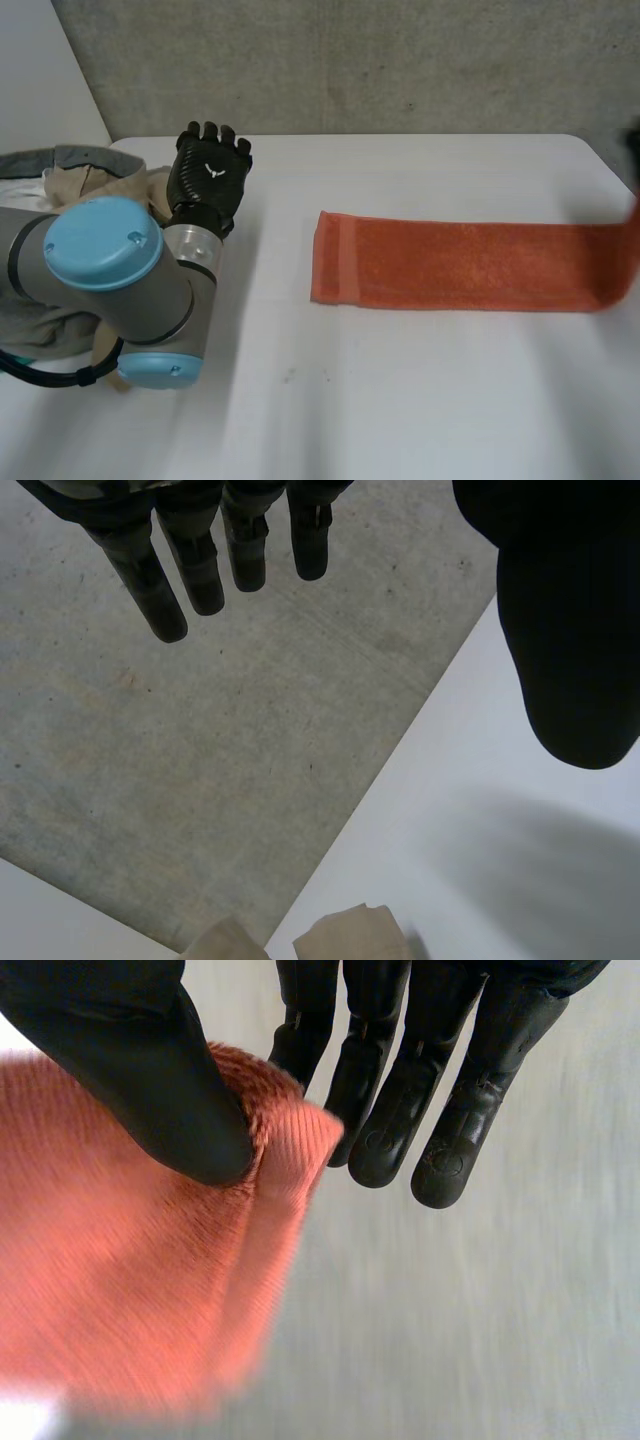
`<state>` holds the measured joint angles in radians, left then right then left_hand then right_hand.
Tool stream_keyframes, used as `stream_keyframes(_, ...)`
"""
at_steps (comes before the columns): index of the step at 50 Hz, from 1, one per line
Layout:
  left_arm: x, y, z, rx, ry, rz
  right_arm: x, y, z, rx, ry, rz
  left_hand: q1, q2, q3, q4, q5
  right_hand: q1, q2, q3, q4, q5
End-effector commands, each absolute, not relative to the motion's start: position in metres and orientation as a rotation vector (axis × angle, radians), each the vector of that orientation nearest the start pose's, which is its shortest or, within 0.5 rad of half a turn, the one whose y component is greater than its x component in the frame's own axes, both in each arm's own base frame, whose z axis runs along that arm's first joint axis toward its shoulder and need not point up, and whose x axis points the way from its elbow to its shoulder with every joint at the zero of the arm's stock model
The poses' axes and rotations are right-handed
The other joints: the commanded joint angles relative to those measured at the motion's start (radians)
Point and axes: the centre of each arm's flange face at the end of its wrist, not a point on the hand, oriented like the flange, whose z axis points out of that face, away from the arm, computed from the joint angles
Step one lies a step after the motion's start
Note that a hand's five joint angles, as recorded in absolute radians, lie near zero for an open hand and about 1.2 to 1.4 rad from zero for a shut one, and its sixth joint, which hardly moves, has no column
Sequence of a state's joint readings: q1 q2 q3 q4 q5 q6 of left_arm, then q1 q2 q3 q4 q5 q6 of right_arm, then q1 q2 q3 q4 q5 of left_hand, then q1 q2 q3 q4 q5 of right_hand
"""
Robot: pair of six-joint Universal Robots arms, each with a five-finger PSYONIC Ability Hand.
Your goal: Fold the laundry.
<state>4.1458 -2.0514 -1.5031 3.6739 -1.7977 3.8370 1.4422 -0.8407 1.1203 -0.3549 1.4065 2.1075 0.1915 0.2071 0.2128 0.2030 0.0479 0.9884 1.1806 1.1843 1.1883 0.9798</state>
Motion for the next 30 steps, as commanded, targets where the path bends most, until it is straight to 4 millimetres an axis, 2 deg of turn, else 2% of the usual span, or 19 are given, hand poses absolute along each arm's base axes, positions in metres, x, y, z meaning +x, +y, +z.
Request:
stream_keyframes(1, -0.308, -0.280, 0.205, 0.943, 1.715, -2.134, 0.276, -0.387, 0.197, 1.504, -1.320, 2.182, -0.017, -0.033, -0.038, -0.028, -0.048, 0.408, 0.216, 0.212, 0.208, 0.242)
stream_keyframes(3, -0.307, -0.279, 0.203, 0.946, 1.721, -2.129, 0.302, -0.364, 0.186, 1.636, -1.284, 2.229, -0.017, -0.033, -0.038, -0.028, -0.048, 0.408, 0.216, 0.212, 0.208, 0.242)
stream_keyframes(4, -0.307, -0.279, 0.202, 0.948, 1.724, -2.126, 0.326, -0.341, 0.173, 1.758, -1.248, 2.262, -0.017, -0.033, -0.038, -0.028, -0.048, 0.408, 0.216, 0.212, 0.208, 0.242)
stream_keyframes(6, -0.307, -0.277, 0.199, 0.956, 1.731, -2.117, 0.342, -0.325, 0.159, 1.850, -1.223, 2.274, -0.017, -0.033, -0.038, -0.028, -0.048, 0.408, 0.216, 0.212, 0.208, 0.242)
stream_keyframes(7, -0.307, -0.275, 0.197, 0.965, 1.735, -2.114, 0.356, -0.310, 0.145, 1.919, -1.205, 2.276, -0.017, -0.033, -0.038, -0.028, -0.048, 0.408, 0.216, 0.212, 0.208, 0.242)
stream_keyframes(10, -0.309, -0.273, 0.195, 0.978, 1.739, -2.112, 0.369, -0.293, 0.120, 2.008, -1.213, 2.239, -0.017, -0.033, -0.038, -0.028, -0.048, 0.408, 0.216, 0.212, 0.208, 0.242)
stream_keyframes(12, -0.309, -0.273, 0.194, 0.981, 1.740, -2.112, 0.368, -0.292, 0.113, 2.012, -1.237, 2.216, -0.017, -0.033, -0.038, -0.028, -0.048, 0.351, 0.159, 0.155, 0.151, 0.185)
stream_keyframes(13, -0.310, -0.272, 0.193, 0.986, 1.739, -2.111, 0.367, -0.293, 0.115, 1.999, -1.249, 2.211, -0.017, -0.033, -0.038, -0.028, -0.048, 0.048, -0.144, -0.148, -0.152, -0.118)
stream_keyframes(14, -0.311, -0.272, 0.193, 0.990, 1.739, -2.113, 0.365, -0.294, 0.118, 1.969, -1.281, 2.208, -0.017, -0.033, -0.038, -0.028, -0.048, -0.426, -0.618, -0.622, -0.626, -0.592)
stream_keyframes(16, -0.315, -0.269, 0.195, 0.998, 1.732, -2.127, 0.363, -0.294, 0.126, 1.921, -1.320, 2.215, -0.017, -0.033, -0.038, -0.028, -0.048, -0.700, -0.892, -0.895, -0.899, -0.865)
stream_keyframes(17, -0.317, -0.267, 0.195, 1.004, 1.730, -2.132, 0.361, -0.297, 0.131, 1.882, -1.353, 2.223, -0.017, -0.033, -0.038, -0.028, -0.048, -0.788, -0.980, -0.984, -0.988, -0.954)
stream_keyframes(20, -0.322, -0.265, 0.198, 1.007, 1.718, -2.154, 0.331, -0.325, 0.160, 1.614, -1.584, 2.262, -0.017, -0.033, -0.038, -0.028, -0.048, -0.814, -1.006, -1.010, -1.014, -0.980)
stream_keyframes(22, -0.324, -0.266, 0.202, 1.002, 1.707, -2.170, 0.299, -0.346, 0.183, 1.370, -1.792, 2.292, -0.017, -0.033, -0.038, -0.028, -0.048, -0.814, -1.006, -1.010, -1.014, -0.980)
stream_keyframes(23, -0.325, -0.265, 0.203, 1.002, 1.703, -2.177, 0.291, -0.349, 0.190, 1.305, -1.852, 2.298, -0.017, -0.033, -0.038, -0.028, -0.048, -0.814, -1.006, -1.010, -1.014, -0.980)
stream_keyframes(25, -0.328, -0.264, 0.205, 1.004, 1.695, -2.188, 0.276, -0.352, 0.194, 1.190, -2.019, 2.278, -0.017, -0.033, -0.038, -0.028, -0.048, -0.814, -1.006, -1.010, -1.014, -0.980)
stream_keyframes(27, -0.333, -0.261, 0.208, 1.010, 1.685, -2.207, 0.256, -0.354, 0.186, 1.085, -2.222, 2.197, -0.017, -0.033, -0.038, -0.028, -0.048, -0.814, -1.006, -1.010, -1.014, -0.980)
stream_keyframes(29, -0.336, -0.260, 0.208, 1.014, 1.681, -2.218, 0.244, -0.356, 0.181, 1.056, -2.286, 2.127, -0.017, -0.033, -0.038, -0.028, -0.048, -0.814, -1.006, -1.010, -1.014, -0.980)
stream_keyframes(30, -0.338, -0.259, 0.208, 1.019, 1.679, -2.223, 0.230, -0.358, 0.174, 1.041, -2.326, 2.044, -0.017, -0.033, -0.038, -0.028, -0.048, -0.814, -1.006, -1.010, -1.014, -0.980)
